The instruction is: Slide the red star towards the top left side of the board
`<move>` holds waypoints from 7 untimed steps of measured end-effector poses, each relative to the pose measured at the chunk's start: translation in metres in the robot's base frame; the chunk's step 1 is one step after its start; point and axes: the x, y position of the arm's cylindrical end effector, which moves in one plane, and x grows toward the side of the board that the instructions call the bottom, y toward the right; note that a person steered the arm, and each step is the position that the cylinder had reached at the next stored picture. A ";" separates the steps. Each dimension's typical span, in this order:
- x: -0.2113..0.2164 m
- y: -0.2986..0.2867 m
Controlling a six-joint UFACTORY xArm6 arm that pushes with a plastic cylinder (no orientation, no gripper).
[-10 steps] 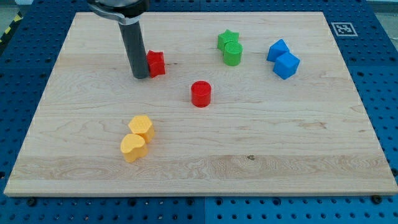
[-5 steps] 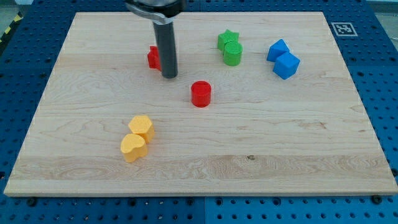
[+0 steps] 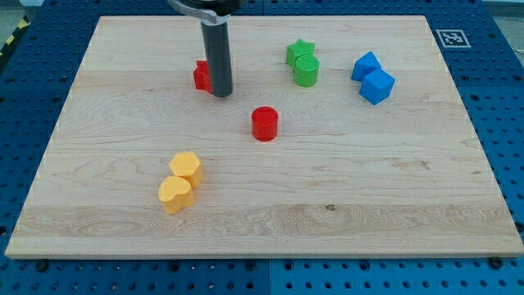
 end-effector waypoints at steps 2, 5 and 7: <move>-0.018 -0.001; -0.031 -0.054; -0.060 -0.063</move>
